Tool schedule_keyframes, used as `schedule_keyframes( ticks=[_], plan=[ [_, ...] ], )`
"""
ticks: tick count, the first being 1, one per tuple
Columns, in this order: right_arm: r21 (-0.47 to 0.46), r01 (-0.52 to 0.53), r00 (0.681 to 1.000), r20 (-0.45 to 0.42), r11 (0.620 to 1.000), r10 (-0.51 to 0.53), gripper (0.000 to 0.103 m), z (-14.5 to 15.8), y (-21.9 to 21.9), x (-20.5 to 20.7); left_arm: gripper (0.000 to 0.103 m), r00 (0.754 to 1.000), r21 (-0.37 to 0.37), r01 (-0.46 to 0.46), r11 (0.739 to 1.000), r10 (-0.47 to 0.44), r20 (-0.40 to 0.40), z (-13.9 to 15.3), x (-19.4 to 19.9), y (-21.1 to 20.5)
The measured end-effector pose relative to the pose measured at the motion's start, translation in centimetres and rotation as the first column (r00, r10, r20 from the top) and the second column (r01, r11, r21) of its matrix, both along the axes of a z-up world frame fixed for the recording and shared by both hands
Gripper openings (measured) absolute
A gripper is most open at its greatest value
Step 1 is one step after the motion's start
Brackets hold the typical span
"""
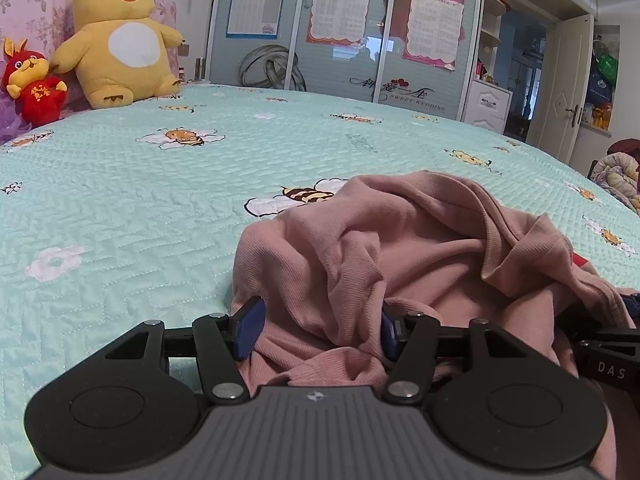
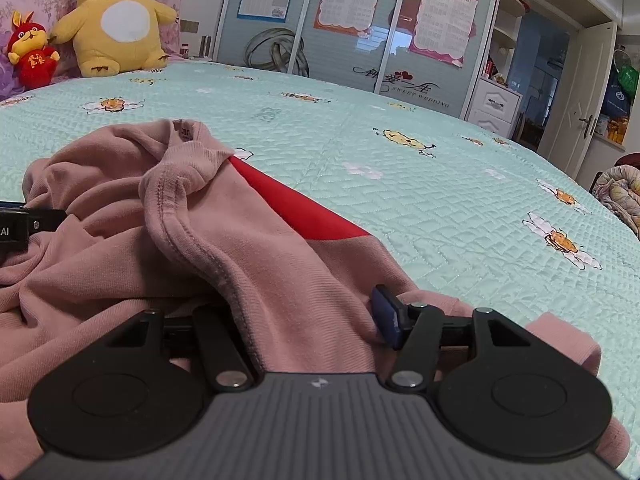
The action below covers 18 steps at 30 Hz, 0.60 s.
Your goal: Fold clothes
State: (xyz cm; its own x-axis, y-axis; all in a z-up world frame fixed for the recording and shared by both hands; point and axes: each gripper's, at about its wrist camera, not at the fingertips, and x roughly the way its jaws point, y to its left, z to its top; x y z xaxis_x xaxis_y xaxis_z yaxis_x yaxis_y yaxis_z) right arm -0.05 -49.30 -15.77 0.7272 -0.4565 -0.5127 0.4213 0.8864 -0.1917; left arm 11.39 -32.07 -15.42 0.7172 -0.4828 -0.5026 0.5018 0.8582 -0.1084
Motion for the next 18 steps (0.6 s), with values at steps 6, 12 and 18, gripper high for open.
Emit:
schedule_keyframes(
  ticks=[6, 12, 18],
  plan=[
    [-0.002, -0.003, 1.000, -0.021, 1.000, 0.003, 0.058, 0.0, 0.1, 0.1, 0.062, 1.000, 0.063, -0.004, 0.998, 0.004, 0.006, 0.3, -0.4, -0.7],
    [0.006, -0.004, 0.999, -0.046, 1.000, 0.004, 0.052, 0.2, 0.9, -1.1, 0.062, 0.998, 0.214, -0.012, 0.977, -0.003, 0.070, 1.0, -2.6, -1.4],
    [0.013, 0.000, 0.998, -0.064, 1.000, 0.001, 0.046, 0.5, 1.8, -2.9, 0.046, 0.985, 0.393, 0.016, 0.919, -0.083, 0.153, 1.5, -7.0, -2.1]
  ],
)
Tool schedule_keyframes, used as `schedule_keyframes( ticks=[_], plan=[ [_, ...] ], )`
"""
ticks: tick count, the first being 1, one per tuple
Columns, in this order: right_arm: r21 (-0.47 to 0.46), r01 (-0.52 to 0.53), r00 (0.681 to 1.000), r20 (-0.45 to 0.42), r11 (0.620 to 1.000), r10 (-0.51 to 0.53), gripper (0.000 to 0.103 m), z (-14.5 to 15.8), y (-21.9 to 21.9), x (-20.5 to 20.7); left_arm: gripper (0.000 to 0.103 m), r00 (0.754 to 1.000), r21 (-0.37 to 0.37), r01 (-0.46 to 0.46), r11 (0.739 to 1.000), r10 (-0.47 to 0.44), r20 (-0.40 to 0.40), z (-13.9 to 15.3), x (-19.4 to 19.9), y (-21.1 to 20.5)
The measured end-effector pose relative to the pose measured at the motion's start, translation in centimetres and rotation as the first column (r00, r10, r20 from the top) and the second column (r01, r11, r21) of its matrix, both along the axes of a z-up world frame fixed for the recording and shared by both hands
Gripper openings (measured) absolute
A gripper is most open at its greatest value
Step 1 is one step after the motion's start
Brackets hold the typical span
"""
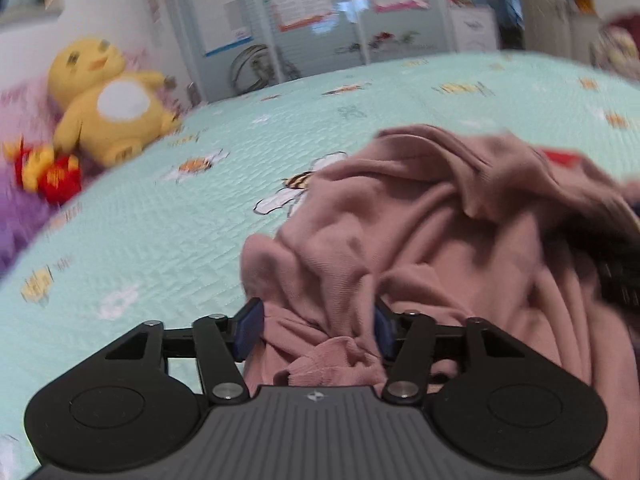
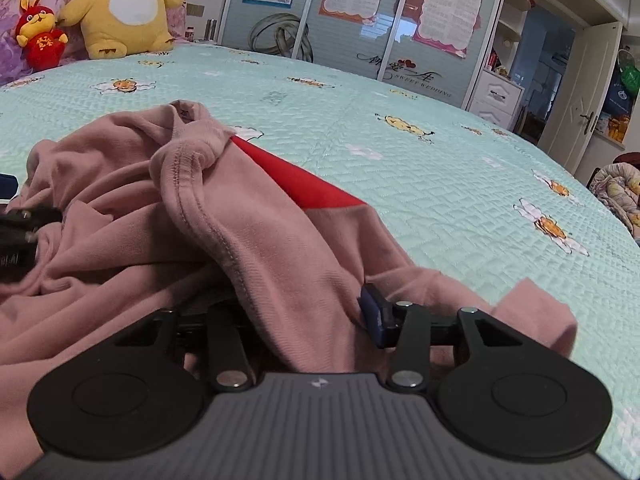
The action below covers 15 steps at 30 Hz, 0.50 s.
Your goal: Fold clothes
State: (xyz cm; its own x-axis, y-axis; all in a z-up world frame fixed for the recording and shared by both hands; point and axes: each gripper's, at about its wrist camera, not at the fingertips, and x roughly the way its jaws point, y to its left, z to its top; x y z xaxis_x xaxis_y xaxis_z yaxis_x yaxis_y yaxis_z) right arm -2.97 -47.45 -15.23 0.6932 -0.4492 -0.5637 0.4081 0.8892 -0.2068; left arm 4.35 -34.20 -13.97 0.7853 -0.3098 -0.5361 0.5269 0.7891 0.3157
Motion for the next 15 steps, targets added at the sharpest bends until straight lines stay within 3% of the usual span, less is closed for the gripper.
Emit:
schedule_keyframes(
  ticks=[3, 8, 12, 15],
  plan=[
    [0.025, 0.000, 1.000, -0.021, 1.000, 0.001, 0.044, 0.5, 0.2, -0.7, 0.032, 0.999, 0.038, 0.033, 0.999, -0.034, 0.029, -0.1, -2.2, 0.3],
    [0.056, -0.005, 0.994, -0.112, 0.998, 0.012, 0.044, 1.4, 1.0, -1.7, 0.020, 0.997, 0.063, 0.059, 0.996, -0.062, 0.041, -0.2, -4.5, 0.9],
    [-0.029, -0.022, 0.987, -0.161, 0.999, 0.017, 0.042, 1.0, 3.2, -3.9, 0.015, 0.997, 0.040, 0.073, 0.996, -0.073, -0.007, 0.3, -4.9, 1.8],
    [-0.011, -0.002, 0.989, -0.146, 1.000, 0.000, 0.038, 1.0, 3.9, -6.1, 0.015, 0.996, 0.026, 0.085, 0.996, -0.084, -0.026, 0.4, -6.0, 2.7]
  ],
)
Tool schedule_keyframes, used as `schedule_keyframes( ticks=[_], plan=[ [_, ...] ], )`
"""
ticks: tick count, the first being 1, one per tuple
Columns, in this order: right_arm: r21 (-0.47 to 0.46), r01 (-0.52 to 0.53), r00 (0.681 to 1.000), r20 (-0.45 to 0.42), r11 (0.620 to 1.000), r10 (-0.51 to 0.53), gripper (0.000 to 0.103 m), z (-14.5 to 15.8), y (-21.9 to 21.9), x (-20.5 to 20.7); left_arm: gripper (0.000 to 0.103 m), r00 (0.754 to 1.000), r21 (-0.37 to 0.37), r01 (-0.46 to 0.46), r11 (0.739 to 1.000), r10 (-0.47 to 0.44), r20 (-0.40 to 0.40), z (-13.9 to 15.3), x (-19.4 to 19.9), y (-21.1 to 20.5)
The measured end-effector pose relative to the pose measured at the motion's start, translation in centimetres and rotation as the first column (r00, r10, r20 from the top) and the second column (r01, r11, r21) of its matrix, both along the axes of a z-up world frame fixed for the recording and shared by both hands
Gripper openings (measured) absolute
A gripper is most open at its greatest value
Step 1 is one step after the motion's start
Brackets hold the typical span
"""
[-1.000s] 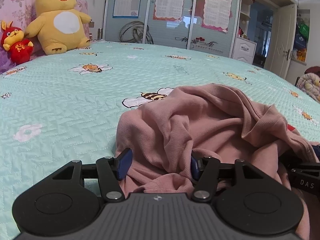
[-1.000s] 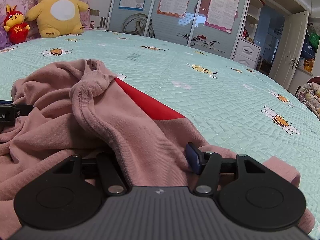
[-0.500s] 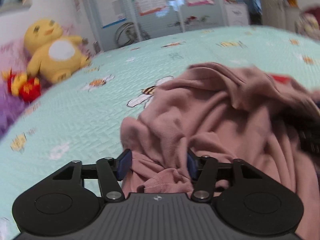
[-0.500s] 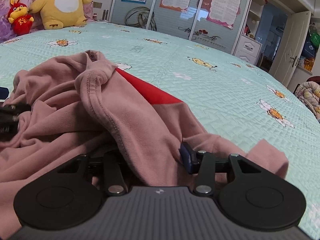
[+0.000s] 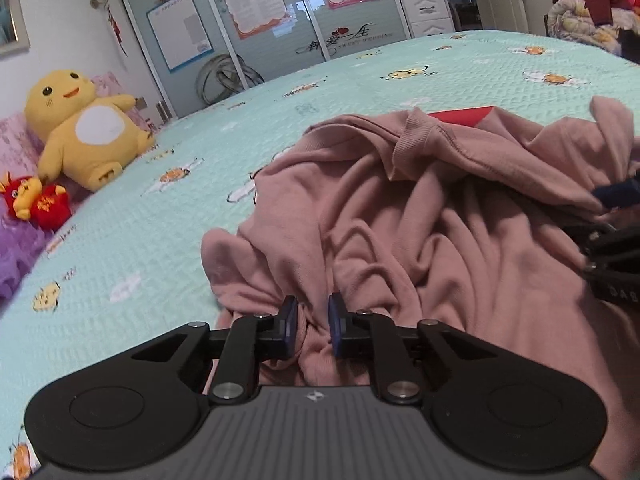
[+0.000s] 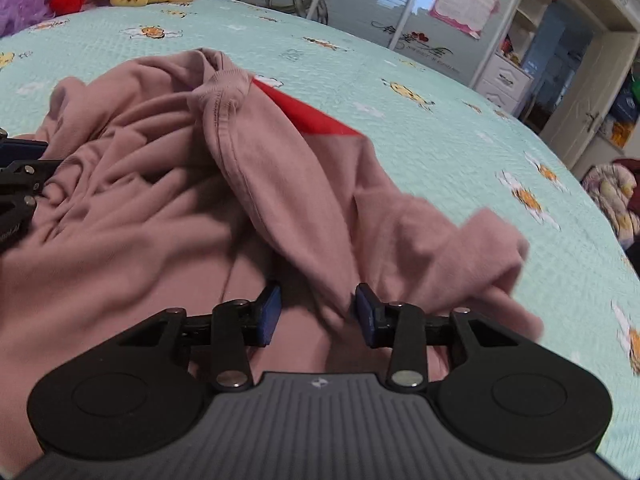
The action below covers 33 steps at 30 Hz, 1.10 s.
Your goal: Fold clothes
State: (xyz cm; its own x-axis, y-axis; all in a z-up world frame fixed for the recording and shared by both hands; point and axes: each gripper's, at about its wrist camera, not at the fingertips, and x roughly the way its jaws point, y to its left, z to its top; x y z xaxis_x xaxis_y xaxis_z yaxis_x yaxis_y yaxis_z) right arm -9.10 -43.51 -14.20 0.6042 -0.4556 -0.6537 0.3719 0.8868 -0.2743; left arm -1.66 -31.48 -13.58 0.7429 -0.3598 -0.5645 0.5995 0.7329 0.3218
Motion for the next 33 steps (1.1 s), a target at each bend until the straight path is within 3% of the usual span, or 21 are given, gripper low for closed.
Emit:
schedule_keyframes(
  ticks=[3, 11, 23, 27, 32, 33],
  plan=[
    [0.060, 0.035, 0.999, 0.035, 0.998, -0.037, 0.035, 0.0, 0.4, -2.7, 0.015, 1.000, -0.015, 0.008, 1.000, -0.009, -0.012, -0.1, -1.4, 0.9],
    [0.107, 0.044, 0.992, 0.110, 0.993, -0.056, 0.034, -0.6, 1.9, -9.3, 0.014, 0.998, -0.033, 0.022, 0.999, -0.023, -0.053, -1.3, -4.6, 3.9],
    [0.153, 0.050, 0.978, 0.193, 0.987, -0.079, 0.035, -1.0, 1.8, -12.1, 0.014, 0.992, -0.117, -0.013, 0.993, -0.003, -0.130, -0.9, -4.7, 5.9],
    [0.163, 0.046, 0.960, 0.264, 0.986, -0.089, 0.040, -1.7, 1.5, -13.1, 0.015, 0.994, -0.141, -0.024, 0.990, 0.007, -0.113, -1.1, -5.0, 6.1],
    [0.181, 0.075, 0.966, 0.231, 0.981, -0.116, 0.046, -0.6, 1.4, -12.7, 0.015, 0.987, -0.124, -0.051, 0.991, 0.031, -0.155, 0.1, -4.9, 6.0],
    [0.193, 0.071, 0.962, 0.245, 0.979, -0.118, 0.052, 0.0, 1.5, -12.9, 0.016, 0.988, -0.119, -0.049, 0.992, 0.030, -0.153, 0.3, -5.1, 6.0]
  ],
)
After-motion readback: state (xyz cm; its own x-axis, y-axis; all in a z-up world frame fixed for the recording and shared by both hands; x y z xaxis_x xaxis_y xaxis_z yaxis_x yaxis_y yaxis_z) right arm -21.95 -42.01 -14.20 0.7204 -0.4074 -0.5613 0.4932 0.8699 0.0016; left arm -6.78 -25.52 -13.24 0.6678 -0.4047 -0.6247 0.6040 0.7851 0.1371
